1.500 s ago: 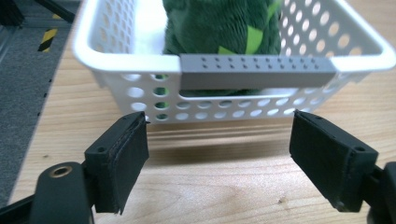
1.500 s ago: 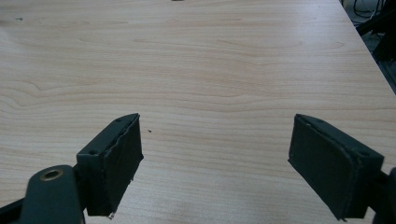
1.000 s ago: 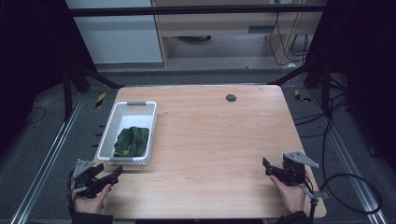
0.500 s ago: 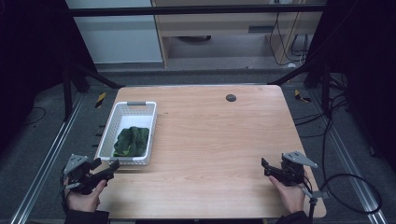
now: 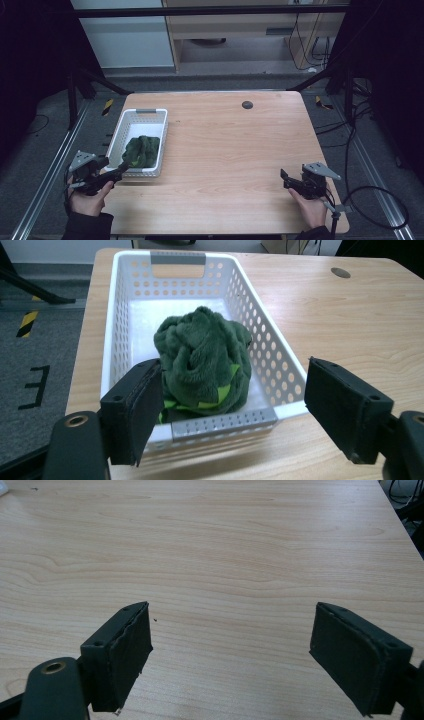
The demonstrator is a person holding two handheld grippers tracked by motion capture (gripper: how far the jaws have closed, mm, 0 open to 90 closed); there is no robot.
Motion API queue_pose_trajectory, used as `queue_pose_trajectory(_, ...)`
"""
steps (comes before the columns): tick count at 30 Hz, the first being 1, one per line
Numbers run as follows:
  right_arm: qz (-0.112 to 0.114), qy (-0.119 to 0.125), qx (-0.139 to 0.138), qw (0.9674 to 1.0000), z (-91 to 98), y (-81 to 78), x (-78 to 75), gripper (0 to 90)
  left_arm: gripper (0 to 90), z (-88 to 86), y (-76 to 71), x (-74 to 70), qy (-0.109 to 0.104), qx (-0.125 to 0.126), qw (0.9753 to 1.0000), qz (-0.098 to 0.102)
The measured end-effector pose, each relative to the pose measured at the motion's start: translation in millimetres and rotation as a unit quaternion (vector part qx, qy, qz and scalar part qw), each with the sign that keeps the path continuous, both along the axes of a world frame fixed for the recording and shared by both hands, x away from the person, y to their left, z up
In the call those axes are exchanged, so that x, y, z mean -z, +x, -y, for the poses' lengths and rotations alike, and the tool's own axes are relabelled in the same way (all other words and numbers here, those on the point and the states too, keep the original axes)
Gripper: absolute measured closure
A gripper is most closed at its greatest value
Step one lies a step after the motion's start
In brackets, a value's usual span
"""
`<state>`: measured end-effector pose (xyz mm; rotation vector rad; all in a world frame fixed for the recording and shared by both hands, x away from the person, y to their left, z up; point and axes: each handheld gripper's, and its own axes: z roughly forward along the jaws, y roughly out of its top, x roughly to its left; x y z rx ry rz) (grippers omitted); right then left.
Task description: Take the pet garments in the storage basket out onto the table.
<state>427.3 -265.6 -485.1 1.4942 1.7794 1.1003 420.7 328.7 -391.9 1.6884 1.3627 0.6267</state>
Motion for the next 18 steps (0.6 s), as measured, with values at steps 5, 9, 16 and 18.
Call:
queue_pose_trajectory(5,-0.004,0.000,-0.002,1.0000,-0.7,0.4,0.4,16.5,22.9,-0.4,11.5,-9.2,0.010,0.005,0.9999,-0.006)
queue_pose_trajectory(9,-0.006,-0.003,-0.004,1.0000,-1.5,0.8,0.7,16.4,22.8,0.2,22.9,-12.0,0.027,0.010,0.9994,-0.021)
queue_pose_trajectory(16,-0.010,-0.004,-0.006,0.9999,-2.3,1.2,1.2,16.3,23.2,2.6,37.5,-16.9,0.042,0.016,0.9986,-0.029)
queue_pose_trajectory(18,-0.011,-0.004,-0.007,0.9999,-2.2,1.2,1.1,16.3,23.2,3.5,40.9,-18.3,0.048,0.016,0.9982,-0.032)
